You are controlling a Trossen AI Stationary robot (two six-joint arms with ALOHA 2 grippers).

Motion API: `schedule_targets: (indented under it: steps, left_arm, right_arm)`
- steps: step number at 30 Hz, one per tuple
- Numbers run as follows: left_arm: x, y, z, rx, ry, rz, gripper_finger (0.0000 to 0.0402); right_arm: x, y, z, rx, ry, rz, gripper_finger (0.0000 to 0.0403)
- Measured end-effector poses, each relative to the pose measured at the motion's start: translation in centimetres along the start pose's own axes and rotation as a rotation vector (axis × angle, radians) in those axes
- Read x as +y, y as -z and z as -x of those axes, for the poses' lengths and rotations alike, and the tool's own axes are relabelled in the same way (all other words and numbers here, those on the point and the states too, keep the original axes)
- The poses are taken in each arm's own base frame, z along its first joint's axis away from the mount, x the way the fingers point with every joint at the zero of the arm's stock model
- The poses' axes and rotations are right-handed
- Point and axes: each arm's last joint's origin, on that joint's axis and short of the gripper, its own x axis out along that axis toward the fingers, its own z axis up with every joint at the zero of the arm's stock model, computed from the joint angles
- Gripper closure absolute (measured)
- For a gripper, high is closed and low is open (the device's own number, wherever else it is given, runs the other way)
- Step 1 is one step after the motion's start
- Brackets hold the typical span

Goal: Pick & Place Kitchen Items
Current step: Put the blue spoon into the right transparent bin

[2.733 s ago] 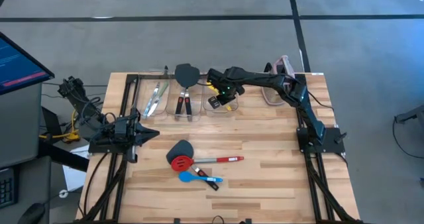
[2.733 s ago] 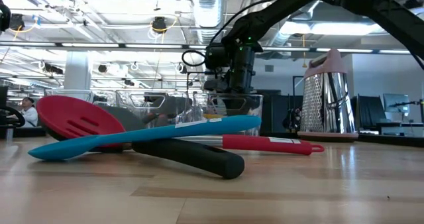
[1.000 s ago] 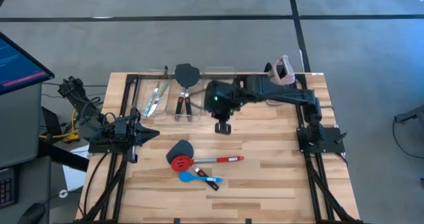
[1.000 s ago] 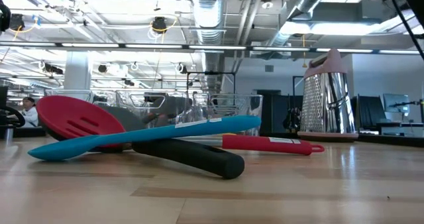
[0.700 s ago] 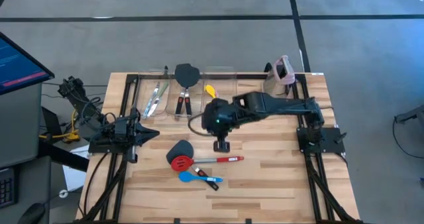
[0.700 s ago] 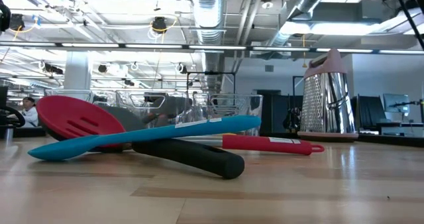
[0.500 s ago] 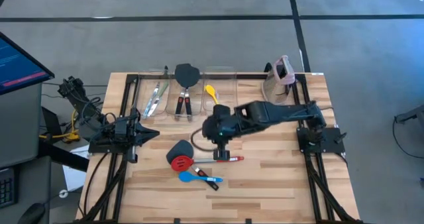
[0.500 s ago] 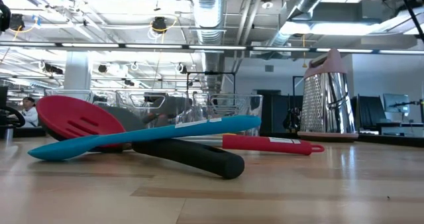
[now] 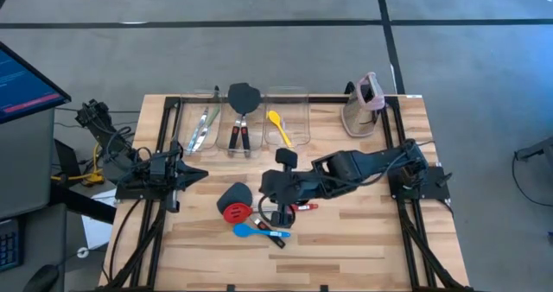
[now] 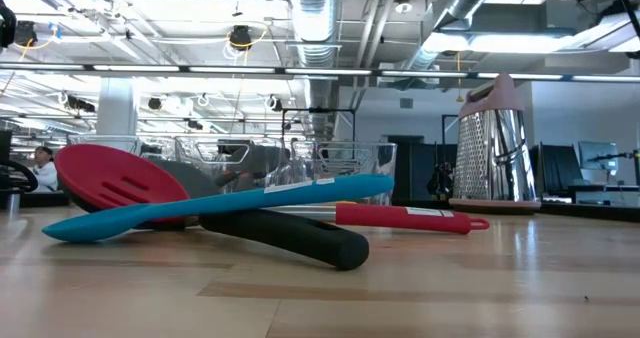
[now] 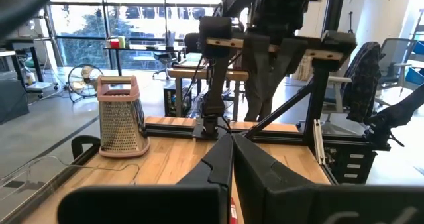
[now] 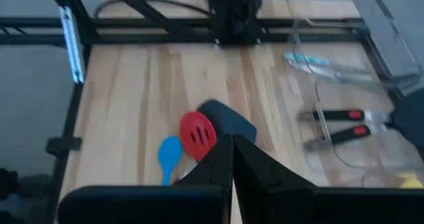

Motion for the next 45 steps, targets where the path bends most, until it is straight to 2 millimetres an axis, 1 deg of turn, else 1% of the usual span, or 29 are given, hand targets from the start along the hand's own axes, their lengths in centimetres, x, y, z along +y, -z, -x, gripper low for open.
schedule_targets:
  steps: [4, 7, 10, 11, 13, 16, 18, 20, 24, 26, 28, 30, 33, 38, 39, 42, 44, 45]
  left_arm:
    - [0.0, 0.0, 0.0, 0.0, 0.0, 0.0, 0.0401]
    - [0.0, 0.0, 0.0, 0.0, 0.0, 0.0, 0.0401]
    - [0.0, 0.0, 0.0, 0.0, 0.0, 0.0, 0.0401]
    - [0.0, 0.0, 0.0, 0.0, 0.0, 0.0, 0.0401]
    - [0.0, 0.0, 0.0, 0.0, 0.0, 0.0, 0.0401]
    - [0.0, 0.0, 0.0, 0.0, 0.0, 0.0, 0.0401]
    - [0.0, 0.0, 0.0, 0.0, 0.0, 0.0, 0.0401]
    - [0.0, 0.0, 0.0, 0.0, 0.0, 0.0, 0.0401]
    - [0.0, 0.0, 0.0, 0.0, 0.0, -0.001, 0.0401]
    - [0.0, 0.0, 0.0, 0.0, -0.003, 0.0, 0.0401]
    - [0.0, 0.0, 0.0, -0.001, -0.005, 0.0, 0.0401]
    - [0.0, 0.0, 0.0, 0.0, -0.006, -0.001, 0.0401]
    - [0.0, 0.0, 0.0, 0.001, -0.006, -0.002, 0.0401]
    - [0.0, 0.0, 0.0, 0.001, -0.005, -0.024, 0.0401]
    - [0.0, 0.0, 0.0, 0.001, -0.006, -0.029, 0.0401]
    - [0.0, 0.0, 0.0, 0.0, -0.009, -0.031, 0.0401]
    - [0.0, 0.0, 0.0, 0.0, -0.009, -0.03, 0.0401]
    - [0.0, 0.0, 0.0, 0.0, -0.01, -0.03, 0.0401]
  right_arm:
    - [-0.1, -0.1, 0.0, -0.005, -0.002, 0.009, 0.0402]
    - [-0.2, -0.1, -0.1, -0.001, -0.002, 0.051, 0.0403]
    - [-0.6, 0.0, -0.3, 0.015, -0.01, 0.068, 0.0403]
    - [-0.8, 0.0, -0.4, 0.024, -0.01, 0.073, 0.0403]
    - [-1.2, 0.4, -1.5, 0.043, -0.007, 0.084, 0.0403]
    - [-1.7, 1.9, -3.5, 0.124, -0.026, 0.095, 0.0403]
    - [-2.0, 2.7, -4.2, 0.132, -0.053, 0.086, 0.0403]
    - [-2.6, 3.6, -4.5, 0.121, -0.082, 0.07, 0.0403]
    - [-3.7, 5.5, -5.1, 0.005, -0.185, 0.016, 0.0403]
    - [-4.5, 6.2, -4.7, -0.106, -0.216, -0.04, 0.0403]
    - [-5.3, 7.2, -4.3, -0.166, -0.22, -0.09, 0.0403]
    - [-5.6, 8.9, -4.8, -0.143, -0.232, -0.127, 0.0403]
    - [-5.6, 11.2, -6.1, -0.039, -0.29, -0.16, 0.0403]
    - [-4.7, 12.0, -6.4, 0.031, -0.501, -0.184, 0.0403]
    - [-4.4, 12.3, -6.8, 0.052, -0.525, -0.181, 0.0403]
    - [-3.6, 13.1, -7.5, 0.106, -0.546, -0.168, 0.0403]
    - [-2.9, 12.8, -7.9, 0.069, -0.568, -0.159, 0.0403]
    - [-2.6, 12.9, -8.2, 0.074, -0.571, -0.155, 0.0403]
